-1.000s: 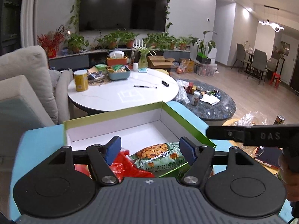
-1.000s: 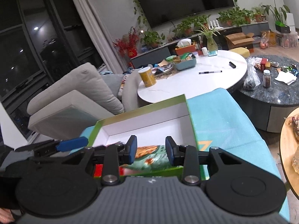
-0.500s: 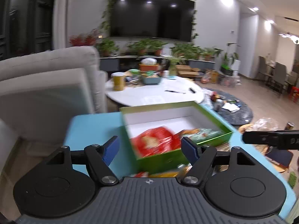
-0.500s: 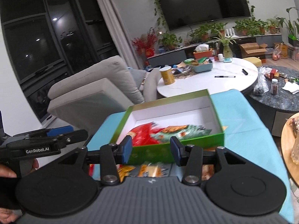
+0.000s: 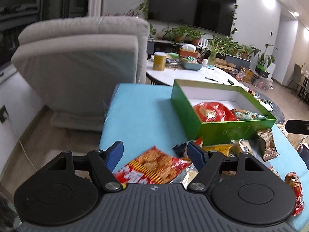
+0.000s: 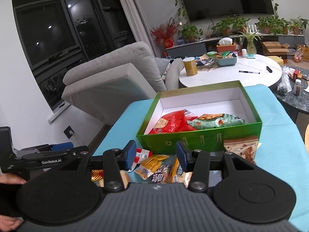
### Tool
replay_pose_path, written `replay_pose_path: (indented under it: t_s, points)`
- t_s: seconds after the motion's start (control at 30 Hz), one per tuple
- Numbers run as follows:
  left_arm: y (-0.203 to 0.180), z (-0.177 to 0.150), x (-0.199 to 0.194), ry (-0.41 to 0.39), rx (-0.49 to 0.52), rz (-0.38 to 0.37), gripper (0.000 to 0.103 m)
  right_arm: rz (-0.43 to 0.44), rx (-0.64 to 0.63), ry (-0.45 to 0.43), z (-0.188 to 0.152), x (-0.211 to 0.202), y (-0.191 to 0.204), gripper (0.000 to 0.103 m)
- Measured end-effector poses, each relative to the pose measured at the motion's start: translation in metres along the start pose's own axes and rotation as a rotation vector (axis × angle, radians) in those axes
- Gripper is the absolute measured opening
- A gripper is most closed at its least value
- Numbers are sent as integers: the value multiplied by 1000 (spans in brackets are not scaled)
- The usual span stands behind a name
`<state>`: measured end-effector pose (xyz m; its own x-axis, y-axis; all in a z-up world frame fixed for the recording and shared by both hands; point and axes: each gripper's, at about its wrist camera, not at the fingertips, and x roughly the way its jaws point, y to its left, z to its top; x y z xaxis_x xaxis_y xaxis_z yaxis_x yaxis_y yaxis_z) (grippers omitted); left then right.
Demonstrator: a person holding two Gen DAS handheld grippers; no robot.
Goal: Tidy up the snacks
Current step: 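Reach the right gripper to the crayfish-print chip bag and grasp it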
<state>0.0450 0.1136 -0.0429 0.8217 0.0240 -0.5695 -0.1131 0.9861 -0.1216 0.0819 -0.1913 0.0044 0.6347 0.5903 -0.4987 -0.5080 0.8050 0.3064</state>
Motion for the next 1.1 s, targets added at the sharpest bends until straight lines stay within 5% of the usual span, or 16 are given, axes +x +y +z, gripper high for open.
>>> replay_pose_path:
  t_s: [0.63, 1.1]
  points:
    - [43, -34, 6, 73, -104, 50, 76, 133, -104, 177, -3, 86, 69, 77]
    - [59, -47, 10, 131, -156, -18, 76, 159, -152, 346, -10, 158, 106, 77]
